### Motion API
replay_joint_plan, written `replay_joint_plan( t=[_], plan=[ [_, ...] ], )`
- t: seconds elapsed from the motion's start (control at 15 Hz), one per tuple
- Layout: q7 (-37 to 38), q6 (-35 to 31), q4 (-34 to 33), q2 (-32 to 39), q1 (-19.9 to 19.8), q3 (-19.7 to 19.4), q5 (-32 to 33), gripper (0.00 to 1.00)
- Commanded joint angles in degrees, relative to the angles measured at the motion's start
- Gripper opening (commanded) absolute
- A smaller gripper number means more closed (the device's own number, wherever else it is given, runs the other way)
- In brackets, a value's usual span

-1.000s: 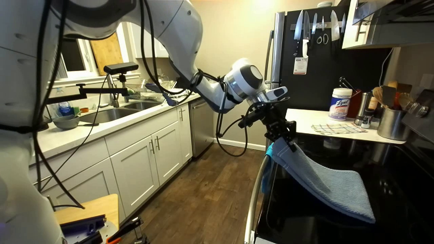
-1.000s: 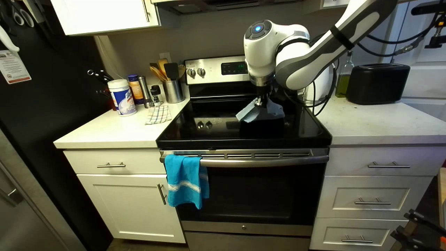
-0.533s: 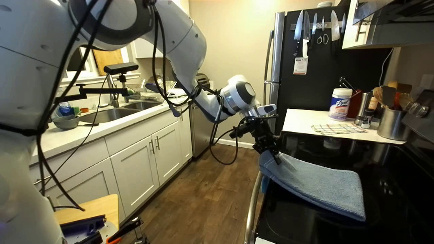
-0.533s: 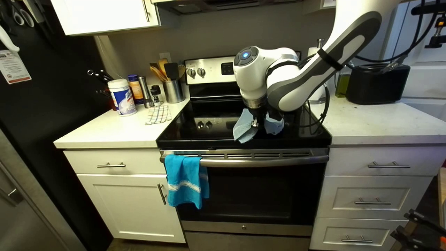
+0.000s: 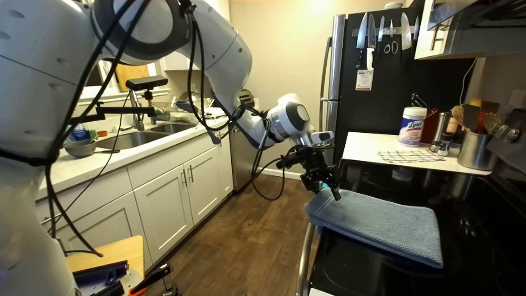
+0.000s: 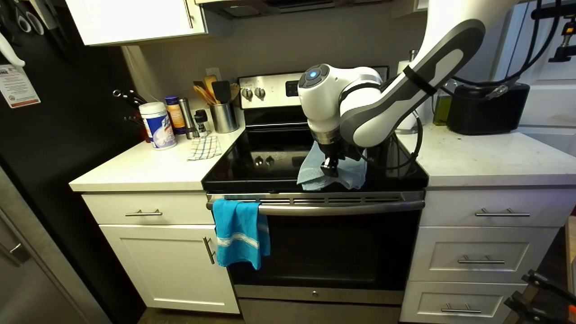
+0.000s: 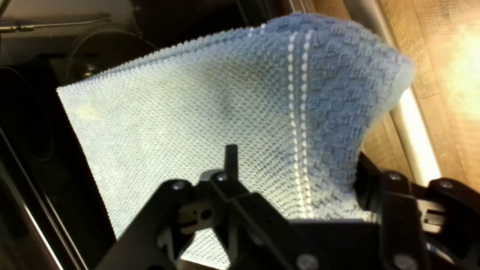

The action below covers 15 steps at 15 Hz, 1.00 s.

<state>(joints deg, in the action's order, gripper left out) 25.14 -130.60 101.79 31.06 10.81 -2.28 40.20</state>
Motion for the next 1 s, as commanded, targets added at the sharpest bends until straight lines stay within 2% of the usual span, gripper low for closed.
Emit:
replay_joint_plan(
  t=[0.0, 0.6, 0.93],
  plan=[
    [-3.2, 0.3, 0.9, -1.3, 0.1, 0.6, -2.1, 1.00],
    [-3.6, 1.1, 0.5, 0.3, 1.1, 1.1, -1.7, 1.00],
    [-1.5, 2.6, 0.1, 1.6, 3.4, 0.1, 0.2, 1.00]
  ],
)
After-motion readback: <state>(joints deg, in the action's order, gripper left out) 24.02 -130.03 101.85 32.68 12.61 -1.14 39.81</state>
